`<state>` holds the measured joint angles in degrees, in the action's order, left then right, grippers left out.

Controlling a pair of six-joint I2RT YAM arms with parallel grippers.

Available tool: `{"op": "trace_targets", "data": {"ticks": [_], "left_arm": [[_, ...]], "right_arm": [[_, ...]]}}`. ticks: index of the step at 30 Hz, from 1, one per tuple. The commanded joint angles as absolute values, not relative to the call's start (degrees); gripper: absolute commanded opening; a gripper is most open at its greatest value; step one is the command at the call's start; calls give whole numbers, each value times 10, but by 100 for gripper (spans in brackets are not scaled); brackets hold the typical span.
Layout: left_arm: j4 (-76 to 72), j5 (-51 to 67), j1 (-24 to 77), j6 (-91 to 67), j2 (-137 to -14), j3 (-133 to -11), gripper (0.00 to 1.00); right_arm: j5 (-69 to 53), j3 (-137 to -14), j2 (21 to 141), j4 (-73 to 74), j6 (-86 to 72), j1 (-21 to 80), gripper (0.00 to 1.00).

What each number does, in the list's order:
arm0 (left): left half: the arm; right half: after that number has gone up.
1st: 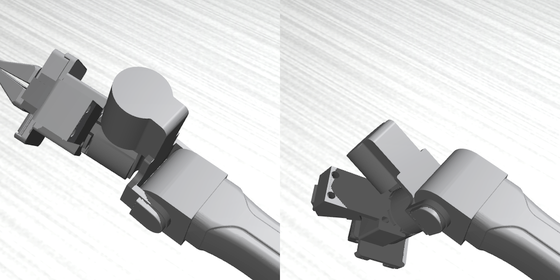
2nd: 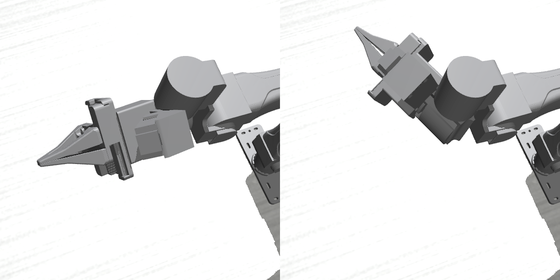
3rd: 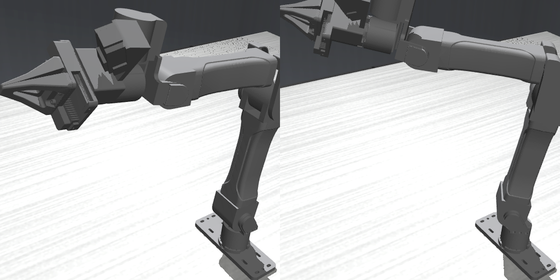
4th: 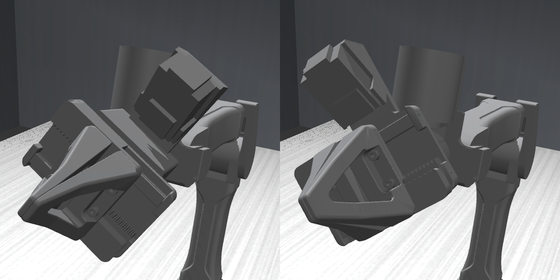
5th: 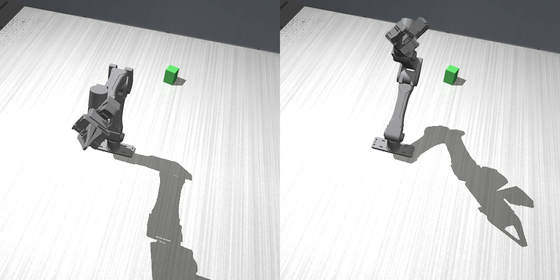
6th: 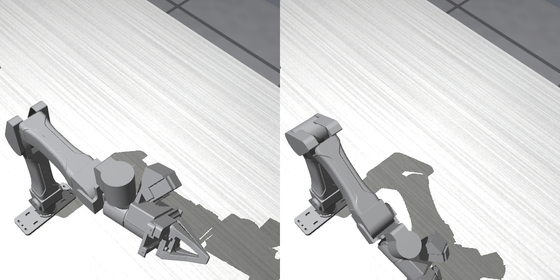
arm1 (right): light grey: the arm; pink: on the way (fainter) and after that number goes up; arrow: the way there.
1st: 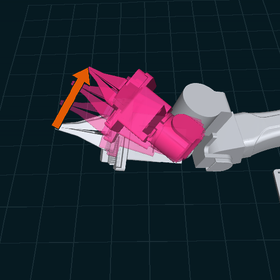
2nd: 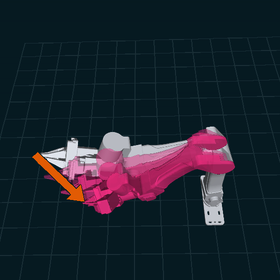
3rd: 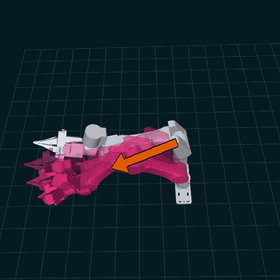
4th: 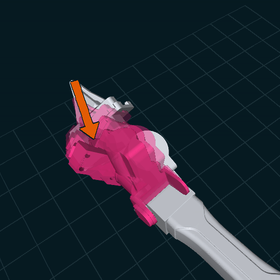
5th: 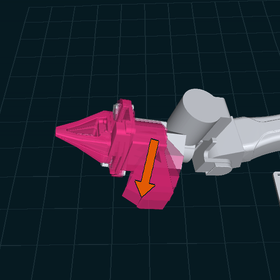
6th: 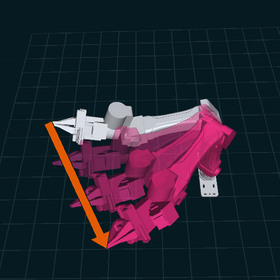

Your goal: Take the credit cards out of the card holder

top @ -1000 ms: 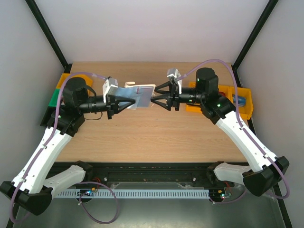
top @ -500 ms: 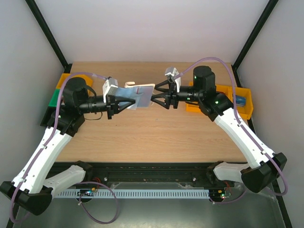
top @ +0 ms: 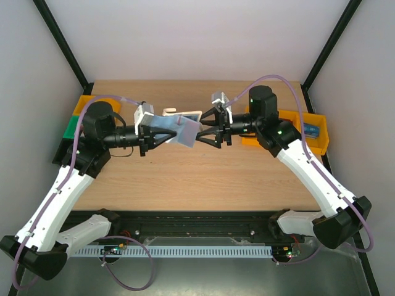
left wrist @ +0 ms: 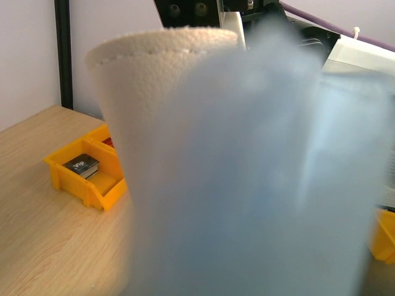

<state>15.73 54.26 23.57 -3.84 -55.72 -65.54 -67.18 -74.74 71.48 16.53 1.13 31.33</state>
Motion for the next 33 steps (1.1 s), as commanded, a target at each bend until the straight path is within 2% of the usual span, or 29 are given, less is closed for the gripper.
{"op": "trace_targets", "data": {"ticks": [1,10,16,19,21,23,25,33], "left_arm": [[140,542,234,-27,-550,-650,2],[141,540,234,-27,-547,-648,2],[138,542,234,-29,-545,-645,2],[135,542,234,-32,-545,-643,2],[133,542,234,-35,-545,-640,2],[131,542,234,-38,-545,-639,2],[131,539,234,-39,-545,-640,2],[132,530,233,-41,-540,-636,2]], "right_arm": [[-703,-760,709,158,7,330,73],[-676,-767,718,116,-17,382,80],[-577,-739,704,10,-96,388,75],[-561,-726,705,-41,-128,394,76],[-560,-726,711,-56,-133,406,78],[-574,-732,719,-57,-126,420,87],[-614,-742,726,-41,-107,424,100],[-585,-723,677,32,-12,424,99]]}}
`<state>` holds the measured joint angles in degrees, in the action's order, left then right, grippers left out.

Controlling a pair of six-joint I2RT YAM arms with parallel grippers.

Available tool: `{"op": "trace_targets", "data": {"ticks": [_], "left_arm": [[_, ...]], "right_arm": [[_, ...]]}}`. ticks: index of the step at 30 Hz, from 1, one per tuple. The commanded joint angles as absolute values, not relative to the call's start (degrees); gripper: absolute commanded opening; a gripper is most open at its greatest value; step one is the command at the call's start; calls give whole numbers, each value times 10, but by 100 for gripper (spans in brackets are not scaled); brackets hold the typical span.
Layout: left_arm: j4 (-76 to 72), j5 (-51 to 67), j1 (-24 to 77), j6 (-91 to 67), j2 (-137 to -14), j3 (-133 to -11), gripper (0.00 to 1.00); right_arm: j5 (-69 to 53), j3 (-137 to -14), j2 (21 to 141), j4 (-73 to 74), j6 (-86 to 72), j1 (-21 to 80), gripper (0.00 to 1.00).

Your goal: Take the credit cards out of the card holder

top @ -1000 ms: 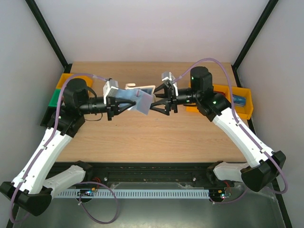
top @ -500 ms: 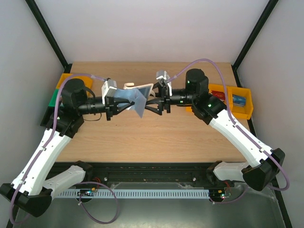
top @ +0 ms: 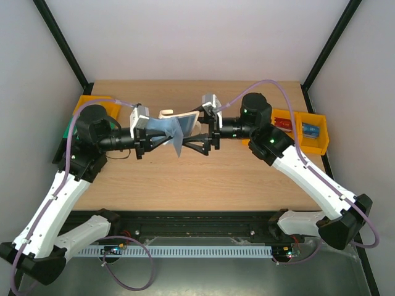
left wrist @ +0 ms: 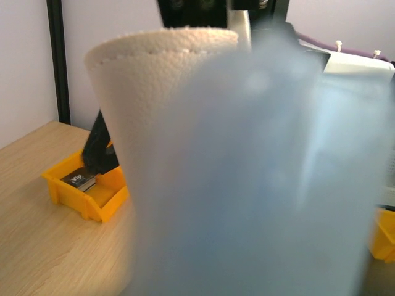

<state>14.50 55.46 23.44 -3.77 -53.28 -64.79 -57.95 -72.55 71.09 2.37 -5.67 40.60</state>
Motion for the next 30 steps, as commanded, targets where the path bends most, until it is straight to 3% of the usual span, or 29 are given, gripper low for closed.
{"op": "trace_targets", "data": {"ticks": [1,7,13,30], "left_arm": [[131,530,233,-41,-540,-636,2],[132,530,232,-41,-538,-639,2],[131,532,232,-41,-534,-636,2],[142,542,232,-26,-526,-636,2]], "right_arm": [[-583,-721,675,33,-12,424,99],[-581,-720,661,82,43,425,100],[-552,-724,656,100,53,425,80],[-591,-717,645,134,59,326,65]]}}
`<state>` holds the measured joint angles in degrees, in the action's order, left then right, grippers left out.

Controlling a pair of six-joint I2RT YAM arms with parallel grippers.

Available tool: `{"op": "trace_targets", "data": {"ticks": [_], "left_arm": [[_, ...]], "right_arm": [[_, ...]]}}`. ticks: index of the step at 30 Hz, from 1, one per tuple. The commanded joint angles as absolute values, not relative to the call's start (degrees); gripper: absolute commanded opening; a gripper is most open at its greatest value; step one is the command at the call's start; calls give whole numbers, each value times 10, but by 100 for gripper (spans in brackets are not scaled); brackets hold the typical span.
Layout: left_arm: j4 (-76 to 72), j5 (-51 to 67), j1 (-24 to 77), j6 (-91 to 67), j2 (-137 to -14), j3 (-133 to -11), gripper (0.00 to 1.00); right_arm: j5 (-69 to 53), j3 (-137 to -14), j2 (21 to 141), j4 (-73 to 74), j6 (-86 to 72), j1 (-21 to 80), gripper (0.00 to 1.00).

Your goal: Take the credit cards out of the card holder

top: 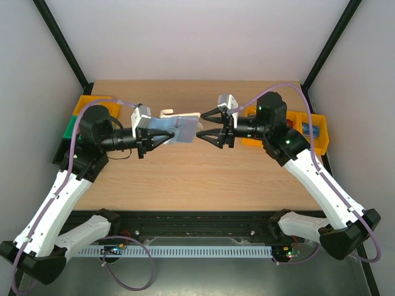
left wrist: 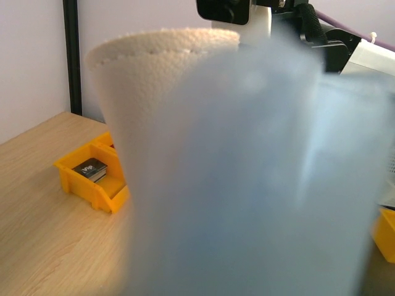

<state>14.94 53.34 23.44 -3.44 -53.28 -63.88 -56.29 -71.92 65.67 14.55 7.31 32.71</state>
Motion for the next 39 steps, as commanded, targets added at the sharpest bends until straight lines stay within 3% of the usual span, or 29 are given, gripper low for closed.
{"op": "trace_targets", "data": {"ticks": [1,9,13,26,39], "left_arm": [[142,541,232,-26,-526,-636,2],[141,543,232,-28,-527,-637,2],[141,543,232,-28,-526,-637,2],[141,539,232,-28,-528,-636,2],[132,542,233,-35,-528,-632,2]], "right_arm": [[-592,-717,647,129,54,326,65],[-567,-715,649,107,32,325,64],[-511,-728,659,126,35,323,58],[-611,-735,669,108,4,324,68],[-552,-734,675,29,-39,345,66]]}}
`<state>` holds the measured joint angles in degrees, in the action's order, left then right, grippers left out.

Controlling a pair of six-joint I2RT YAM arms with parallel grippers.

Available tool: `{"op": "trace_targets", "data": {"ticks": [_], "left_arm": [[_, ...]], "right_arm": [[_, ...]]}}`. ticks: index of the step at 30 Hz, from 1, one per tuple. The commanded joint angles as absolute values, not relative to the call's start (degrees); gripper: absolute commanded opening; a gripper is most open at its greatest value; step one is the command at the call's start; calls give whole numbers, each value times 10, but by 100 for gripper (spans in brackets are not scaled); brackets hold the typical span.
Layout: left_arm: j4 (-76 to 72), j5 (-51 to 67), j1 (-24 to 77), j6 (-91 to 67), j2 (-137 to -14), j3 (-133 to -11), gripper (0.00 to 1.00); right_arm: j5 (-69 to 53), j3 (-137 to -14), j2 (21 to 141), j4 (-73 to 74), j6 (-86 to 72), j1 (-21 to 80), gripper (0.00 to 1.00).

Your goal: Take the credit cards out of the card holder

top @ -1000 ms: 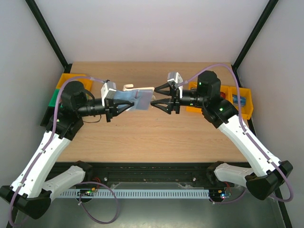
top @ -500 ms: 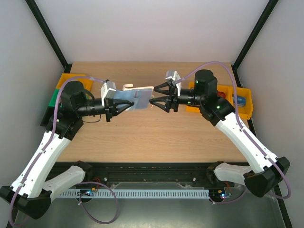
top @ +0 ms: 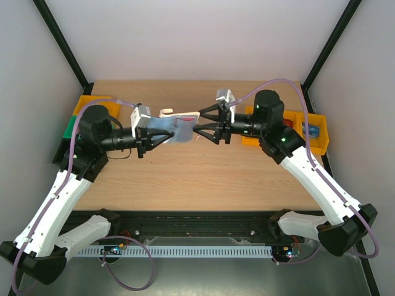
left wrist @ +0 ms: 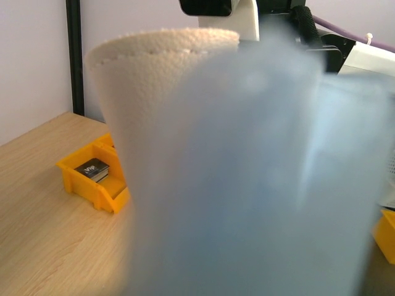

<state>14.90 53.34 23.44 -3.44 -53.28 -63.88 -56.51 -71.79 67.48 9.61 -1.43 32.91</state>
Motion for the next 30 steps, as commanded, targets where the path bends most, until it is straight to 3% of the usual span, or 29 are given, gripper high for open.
{"op": "trace_targets", "data": {"ticks": [1,9,11,18,19,22,24,25,30], "left_arm": [[131,543,234,-36,-528,-632,2],[126,543,234,-42,-527,-630,2],[124,546,234,-43,-527,-629,2],[126,523,234,-43,-524,-621,5],[127,507,233,-44,-524,-620,15],[129,405,233,-37,-522,-615,68],[138,332,234,-9,-522,-617,92],[145,299,234,7,-524,-619,98],[142,154,238,80,-527,-623,99]], "right_arm": [[-552,-736,681,23,-40,352,66],[-547,-751,719,0,-43,404,65],[-542,-749,723,-8,-47,409,60],[-536,-749,736,-43,-91,414,8],[-530,-750,738,-46,-101,414,2],[-494,-754,747,-44,-129,413,2],[-433,-762,756,-31,-159,417,2],[-371,-769,763,-18,-170,422,2],[-64,-839,816,115,-196,465,2]]}}
